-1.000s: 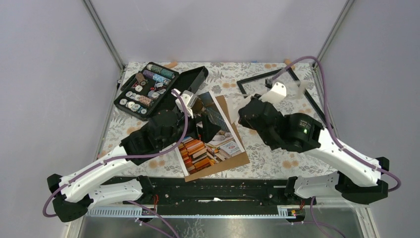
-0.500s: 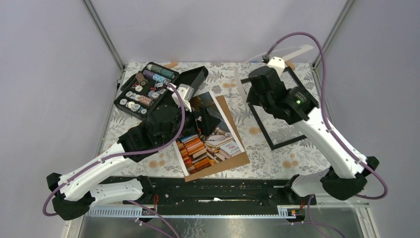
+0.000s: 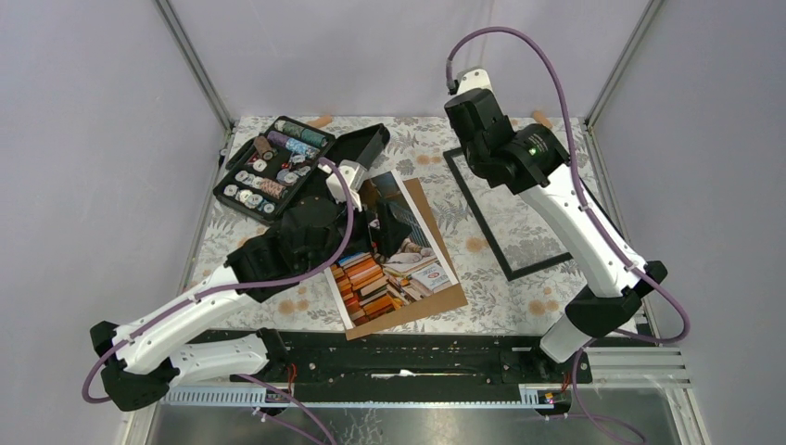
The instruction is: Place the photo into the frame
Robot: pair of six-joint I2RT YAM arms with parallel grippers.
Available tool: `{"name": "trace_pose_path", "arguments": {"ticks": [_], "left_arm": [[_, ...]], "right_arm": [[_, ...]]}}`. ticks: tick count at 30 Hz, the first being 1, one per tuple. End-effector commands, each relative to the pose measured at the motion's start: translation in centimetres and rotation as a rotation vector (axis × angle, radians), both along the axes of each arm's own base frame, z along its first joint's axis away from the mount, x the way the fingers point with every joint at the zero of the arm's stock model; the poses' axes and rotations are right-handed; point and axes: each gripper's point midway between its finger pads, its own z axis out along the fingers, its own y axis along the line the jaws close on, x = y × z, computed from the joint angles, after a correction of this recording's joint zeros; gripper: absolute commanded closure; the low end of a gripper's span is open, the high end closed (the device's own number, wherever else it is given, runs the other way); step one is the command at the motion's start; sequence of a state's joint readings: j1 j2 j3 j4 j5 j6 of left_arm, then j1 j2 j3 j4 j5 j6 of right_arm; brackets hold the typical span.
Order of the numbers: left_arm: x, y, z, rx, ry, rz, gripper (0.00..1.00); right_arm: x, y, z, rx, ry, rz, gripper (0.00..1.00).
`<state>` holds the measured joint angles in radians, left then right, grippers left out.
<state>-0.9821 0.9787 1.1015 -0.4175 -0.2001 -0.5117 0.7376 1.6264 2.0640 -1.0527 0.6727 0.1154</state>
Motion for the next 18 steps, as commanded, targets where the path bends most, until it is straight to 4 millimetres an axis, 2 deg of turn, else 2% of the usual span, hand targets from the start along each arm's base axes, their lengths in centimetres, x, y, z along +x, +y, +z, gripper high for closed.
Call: {"name": "trace_pose_path", "arguments": {"ticks": [1, 2, 5, 10, 11, 15, 18], "left_arm": [[0.6, 1.3, 1.6, -0.018, -0.08, 0.036, 0.01], [0.6, 1.7, 1.6, -0.019, -0.088, 0.045, 0.01], [0.4, 2.5, 1.2, -0.028, -0.098, 0.061, 0.01], [-0.1, 3.2, 0.5, -0.063, -0.096, 0.068, 0.01], [-0.3, 3.1, 0.2, -0.064, -0.092, 0.06, 0.01], [-0.6, 3.0, 0.2, -0.068, -0.092, 0.037, 0.01], [-0.6, 3.0, 0.7, -0.071, -0.11, 0.027, 0.01]], "right_arm": [[-0.9, -4.9, 0.4, -0.444, 0.063, 0.09, 1.0], [-1.2, -5.1, -0.6, -0.496, 0.101, 0.132, 1.0], [-2.5, -5.3, -5.2, -0.643, 0.246, 0.317, 1.0], [-3.2, -7.2, -11.5, -0.834, 0.307, 0.393, 1.0], [-3.5, -7.9, -13.5, -0.88, 0.314, 0.397, 1.0], [-4.1, -9.9, -16.8, -0.975, 0.253, 0.381, 0.96], [-4.9, -10.4, -18.3, -0.956, 0.22, 0.389, 0.85]]}}
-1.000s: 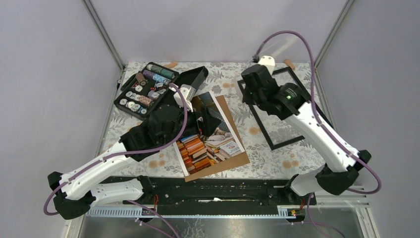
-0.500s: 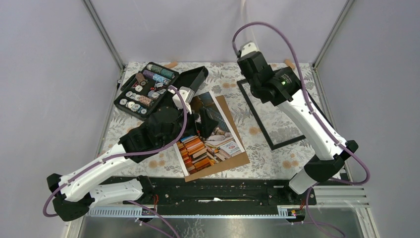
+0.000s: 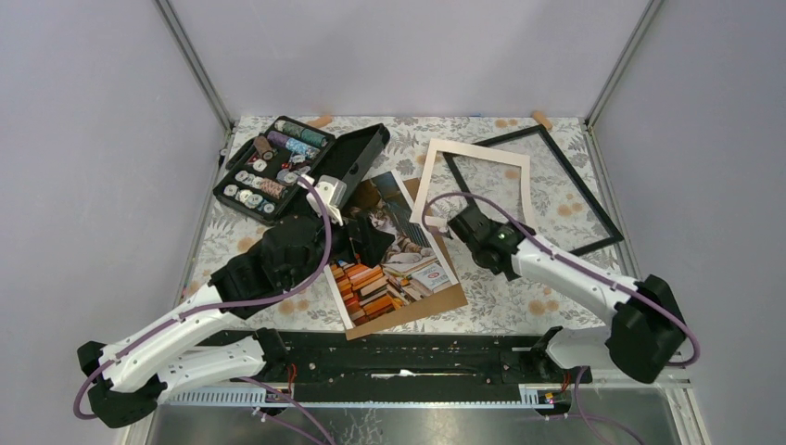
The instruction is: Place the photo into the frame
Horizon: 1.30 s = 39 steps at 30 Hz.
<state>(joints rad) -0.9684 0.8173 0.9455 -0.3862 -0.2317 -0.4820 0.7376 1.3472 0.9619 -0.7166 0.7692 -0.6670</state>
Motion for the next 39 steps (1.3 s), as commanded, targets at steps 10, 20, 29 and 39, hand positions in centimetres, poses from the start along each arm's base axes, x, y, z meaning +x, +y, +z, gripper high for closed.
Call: {"name": "trace_pose_path", "arguments": {"ticks": [10, 20, 29, 39], "left_arm": [[-0.5, -1.1, 3.4, -0.071, -0.08, -0.082, 0.01], [0.5, -1.0, 5.3, -0.039, -0.134, -0.061, 0.01], [0.9, -1.6, 7.8, -0.036, -0.182, -0.081, 0.01], [2.1, -1.0, 5.9, -0.003, -0.196, -0.026, 0.01]], "right_arm": [[-1.6, -0.5, 2.2, 0.233, -0.155, -0.136, 0.0], [-4.7, 8.1, 2.4, 1.258, -0.204, -0.848, 0.0], [-2.5, 13.0, -3.5, 2.001, -0.238, -1.132, 0.0], [-3.1, 6.8, -10.2, 1.984, -0.57, -1.454, 0.03]]}}
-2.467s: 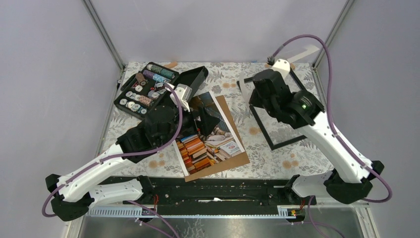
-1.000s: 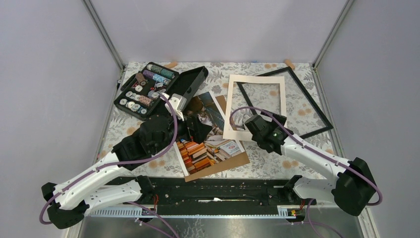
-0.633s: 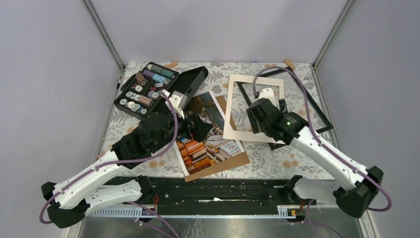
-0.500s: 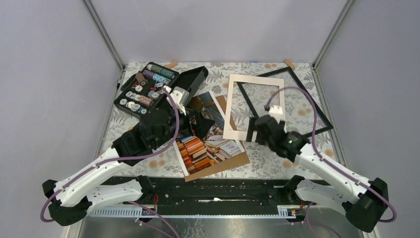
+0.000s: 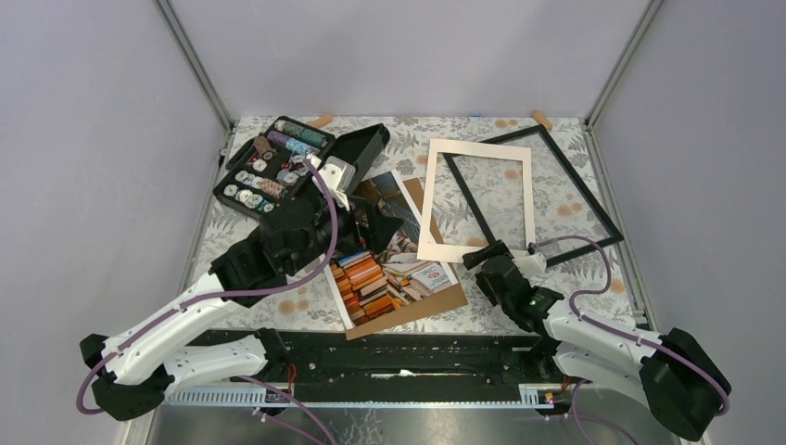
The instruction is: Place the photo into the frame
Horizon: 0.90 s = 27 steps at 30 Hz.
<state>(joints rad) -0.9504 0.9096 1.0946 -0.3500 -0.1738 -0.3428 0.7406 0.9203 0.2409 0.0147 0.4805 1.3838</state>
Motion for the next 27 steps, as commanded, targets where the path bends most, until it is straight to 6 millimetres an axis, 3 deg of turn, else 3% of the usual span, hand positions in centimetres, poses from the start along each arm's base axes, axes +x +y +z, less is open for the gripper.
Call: {"name": "trace_pose_path", "arguments": {"ticks": [1, 7, 10, 16, 27], "left_arm": [[0.9, 0.7, 0.9, -0.02, -0.061, 0.044, 0.01], [1.4, 0.9, 0.0, -0.021, -0.052, 0.05, 0.01], [1.5, 0.8, -0.4, -0.024, -0.042, 0.042, 0.01], [1.7, 1.0, -1.0, -0.026, -0.028, 0.04, 0.01], [1.4, 1.0, -0.9, -0.038, -0.029, 0.021, 0.01]], "right_arm": [[2.0, -1.9, 0.5, 0.074, -0.089, -0.227, 0.03], [2.7, -3.4, -0.4, 0.096, -0.162, -0.326, 0.04], [3.4, -3.8, 0.0, 0.087, -0.213, -0.349, 0.11], [3.9, -5.2, -0.3, 0.066, -0.256, -0.433, 0.15], [4.8, -4.6, -0.6, 0.078, -0.289, -0.43, 0.55]]}}
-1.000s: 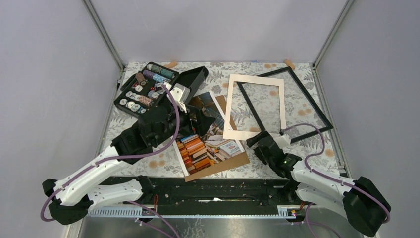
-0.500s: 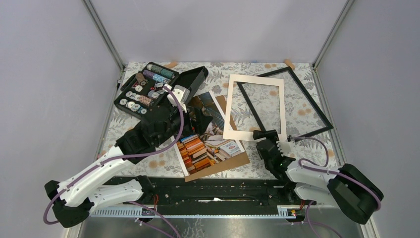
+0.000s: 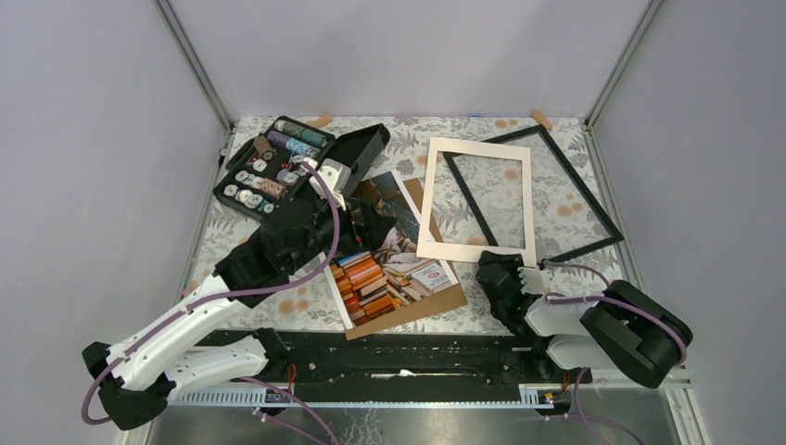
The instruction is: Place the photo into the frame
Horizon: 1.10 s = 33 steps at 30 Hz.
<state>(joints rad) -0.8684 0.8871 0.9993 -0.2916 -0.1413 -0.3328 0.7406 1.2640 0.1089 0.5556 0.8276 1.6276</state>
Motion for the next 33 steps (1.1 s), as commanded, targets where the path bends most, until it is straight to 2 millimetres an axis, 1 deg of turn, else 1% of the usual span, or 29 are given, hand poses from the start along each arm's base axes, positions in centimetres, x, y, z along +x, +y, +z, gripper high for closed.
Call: {"name": "trace_pose_path", "arguments": {"ticks": [1, 3, 6, 8, 9, 11, 14, 16, 19, 20, 21, 23, 25, 27, 30, 31, 33], "left_arm": [[-0.3, -0.3, 1.6, -0.055, -0.037, -0.029, 0.01], [-0.4, -0.2, 1.6, -0.056, -0.037, -0.029, 0.01], [-0.5, -0.1, 1.7, -0.06, -0.04, -0.031, 0.01], [-0.6, -0.1, 1.8, -0.064, -0.042, -0.031, 0.01], [-0.5, 0.0, 1.8, -0.065, -0.042, -0.029, 0.01], [-0.7, 0.0, 1.9, -0.068, -0.041, -0.033, 0.01], [-0.8, -0.1, 1.9, -0.074, -0.04, -0.04, 0.01], [-0.9, -0.2, 1.9, -0.081, -0.039, -0.049, 0.01], [-1.2, -0.5, 1.7, -0.088, -0.032, -0.065, 0.01], [-1.2, -0.6, 1.6, -0.09, -0.03, -0.07, 0.01], [-1.3, -0.7, 1.5, -0.091, -0.027, -0.074, 0.01], [-1.3, -1.0, 1.3, -0.087, -0.022, -0.077, 0.01], [-1.3, -1.2, 0.9, -0.081, -0.018, -0.077, 0.01], [-1.3, -1.4, 0.4, -0.073, -0.012, -0.077, 0.01], [-1.4, -1.7, -0.2, -0.067, -0.002, -0.079, 0.01], [-1.4, -1.7, -0.3, -0.064, -0.001, -0.079, 0.01], [-1.5, -1.9, -0.6, -0.057, 0.002, -0.077, 0.01]], "right_arm": [[0.8, -0.5, 1.0, -0.008, -0.074, -0.042, 0.6], [1.0, -0.5, 1.5, -0.021, -0.09, -0.032, 0.65], [1.0, -1.0, 2.5, -0.078, -0.112, -0.028, 0.79], [1.0, -1.3, 3.5, -0.121, -0.124, -0.015, 0.95], [1.0, -1.3, 4.2, -0.142, -0.123, -0.01, 1.0], [0.7, -1.9, 5.3, -0.211, -0.08, 0.001, 1.0], [0.0, -3.7, 7.2, -0.358, -0.013, 0.027, 1.0], [-0.4, -5.1, 7.8, -0.416, 0.031, 0.069, 1.0], [-0.4, -6.5, 9.2, -0.473, 0.064, 0.168, 1.0], [-0.6, -7.5, 9.3, -0.501, 0.101, 0.188, 1.0], [-0.7, -8.0, 9.6, -0.515, 0.129, 0.206, 1.0], [-0.8, -8.4, 10.0, -0.52, 0.187, 0.271, 1.0], [-0.7, -7.7, 10.1, -0.483, 0.226, 0.373, 1.0], [-0.5, -6.5, 10.2, -0.433, 0.255, 0.49, 1.0], [-0.8, -5.3, 9.8, -0.363, 0.37, 0.649, 1.0], [-0.6, -4.8, 10.5, -0.344, 0.381, 0.694, 1.0], [-1.0, -4.4, 11.0, -0.307, 0.44, 0.759, 1.0]]}}
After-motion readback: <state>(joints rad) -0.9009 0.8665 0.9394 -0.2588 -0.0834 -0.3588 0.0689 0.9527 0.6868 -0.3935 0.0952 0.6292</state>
